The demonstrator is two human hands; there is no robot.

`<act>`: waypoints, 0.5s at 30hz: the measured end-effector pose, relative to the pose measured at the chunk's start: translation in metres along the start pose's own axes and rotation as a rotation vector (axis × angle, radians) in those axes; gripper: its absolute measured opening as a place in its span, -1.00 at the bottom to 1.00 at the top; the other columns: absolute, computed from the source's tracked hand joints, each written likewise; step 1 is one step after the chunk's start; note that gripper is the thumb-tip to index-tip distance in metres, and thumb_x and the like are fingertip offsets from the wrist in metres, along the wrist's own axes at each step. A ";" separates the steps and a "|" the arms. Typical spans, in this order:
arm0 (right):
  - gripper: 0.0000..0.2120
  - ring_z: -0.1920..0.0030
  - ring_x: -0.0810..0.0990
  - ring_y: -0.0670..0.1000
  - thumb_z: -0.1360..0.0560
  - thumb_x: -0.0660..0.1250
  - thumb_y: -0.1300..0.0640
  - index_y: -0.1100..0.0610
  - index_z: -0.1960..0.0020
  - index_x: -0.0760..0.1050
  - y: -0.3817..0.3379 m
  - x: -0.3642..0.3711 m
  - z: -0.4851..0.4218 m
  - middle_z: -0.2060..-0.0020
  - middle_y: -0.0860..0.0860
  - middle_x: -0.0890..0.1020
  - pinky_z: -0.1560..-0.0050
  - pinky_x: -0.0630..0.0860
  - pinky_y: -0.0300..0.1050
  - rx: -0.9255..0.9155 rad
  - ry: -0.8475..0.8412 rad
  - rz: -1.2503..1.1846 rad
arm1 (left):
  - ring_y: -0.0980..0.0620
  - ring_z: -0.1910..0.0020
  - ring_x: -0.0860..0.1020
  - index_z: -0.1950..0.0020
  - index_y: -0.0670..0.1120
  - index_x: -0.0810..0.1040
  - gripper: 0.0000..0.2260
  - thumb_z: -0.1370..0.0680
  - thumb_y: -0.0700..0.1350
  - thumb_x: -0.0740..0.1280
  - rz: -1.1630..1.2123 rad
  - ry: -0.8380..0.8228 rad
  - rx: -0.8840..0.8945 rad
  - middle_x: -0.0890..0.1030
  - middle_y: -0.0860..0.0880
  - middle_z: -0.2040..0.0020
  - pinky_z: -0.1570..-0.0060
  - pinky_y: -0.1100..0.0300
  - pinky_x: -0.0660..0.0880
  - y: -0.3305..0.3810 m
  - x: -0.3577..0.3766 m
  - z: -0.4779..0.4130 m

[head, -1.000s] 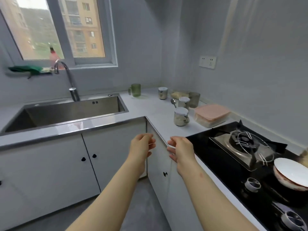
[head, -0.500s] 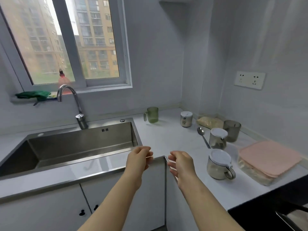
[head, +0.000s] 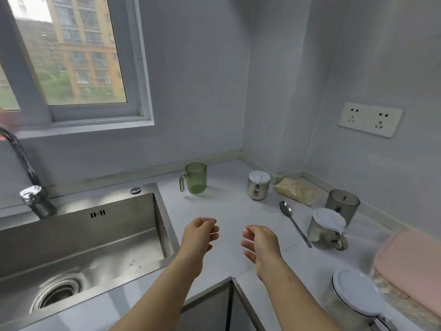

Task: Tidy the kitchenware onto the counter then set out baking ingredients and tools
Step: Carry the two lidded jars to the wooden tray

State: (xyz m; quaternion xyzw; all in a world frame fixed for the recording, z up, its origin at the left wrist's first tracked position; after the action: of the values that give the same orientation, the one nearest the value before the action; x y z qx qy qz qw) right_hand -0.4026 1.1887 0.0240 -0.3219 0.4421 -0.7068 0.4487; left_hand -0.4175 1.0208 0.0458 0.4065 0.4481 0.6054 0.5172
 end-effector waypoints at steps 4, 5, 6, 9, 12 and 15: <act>-0.90 0.12 0.52 0.04 -0.55 0.18 0.20 0.12 0.12 0.44 -0.017 0.005 -0.043 0.15 0.04 0.54 0.22 0.43 -0.15 0.011 0.102 -0.046 | 0.05 0.14 0.53 -0.07 -0.12 0.51 -0.85 -0.59 -0.18 0.17 -0.062 -0.107 -0.011 0.56 -0.05 0.11 0.15 0.20 0.41 0.010 0.020 -0.052; -0.90 0.16 0.51 0.03 -0.55 0.19 0.21 0.12 0.12 0.44 -0.020 0.003 -0.051 0.17 0.04 0.54 0.25 0.42 -0.16 0.007 0.126 -0.065 | 0.05 0.14 0.53 -0.06 -0.11 0.51 -0.86 -0.59 -0.18 0.17 -0.075 -0.127 -0.012 0.56 -0.05 0.12 0.15 0.20 0.40 0.012 0.026 -0.064; -0.90 0.20 0.50 0.02 -0.54 0.19 0.21 0.12 0.14 0.44 -0.024 0.001 -0.058 0.20 0.03 0.53 0.26 0.40 -0.17 0.006 0.147 -0.080 | 0.05 0.14 0.53 -0.05 -0.11 0.51 -0.86 -0.59 -0.18 0.17 -0.088 -0.147 -0.013 0.56 -0.04 0.12 0.16 0.20 0.40 0.014 0.032 -0.075; -0.89 0.26 0.48 -0.01 -0.53 0.20 0.22 0.11 0.15 0.44 -0.029 -0.016 -0.077 0.24 0.01 0.52 0.27 0.40 -0.17 0.018 0.224 -0.122 | 0.04 0.12 0.53 -0.05 -0.10 0.50 -0.87 -0.59 -0.18 0.17 -0.127 -0.223 -0.038 0.56 -0.03 0.13 0.17 0.21 0.39 0.015 0.059 -0.104; -0.87 0.30 0.47 -0.02 -0.53 0.20 0.23 0.10 0.17 0.43 -0.034 -0.036 -0.092 0.26 0.00 0.51 0.29 0.39 -0.18 0.019 0.284 -0.142 | 0.02 0.09 0.53 -0.06 -0.11 0.50 -0.87 -0.59 -0.16 0.18 -0.151 -0.284 -0.054 0.56 -0.03 0.13 0.20 0.21 0.40 0.017 0.091 -0.120; -0.88 0.31 0.46 -0.03 -0.53 0.19 0.23 0.11 0.16 0.44 -0.040 -0.050 -0.104 0.27 0.01 0.51 0.31 0.38 -0.19 0.019 0.314 -0.143 | 0.04 0.15 0.52 -0.07 -0.12 0.49 -0.87 -0.59 -0.15 0.19 -0.161 -0.301 -0.076 0.54 -0.02 0.14 0.22 0.19 0.38 0.015 0.114 -0.136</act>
State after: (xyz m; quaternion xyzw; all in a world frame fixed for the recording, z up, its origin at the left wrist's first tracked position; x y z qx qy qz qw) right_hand -0.4856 1.2782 0.0159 -0.2340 0.4760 -0.7826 0.3259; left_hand -0.5664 1.1163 0.0272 0.4356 0.3735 0.5109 0.6401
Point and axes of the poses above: each hand's wrist, its own z-axis away from the middle knuckle, its own x-axis out of the palm, y = z × x, the point moved 9 cm from there along -z, towards the middle knuckle
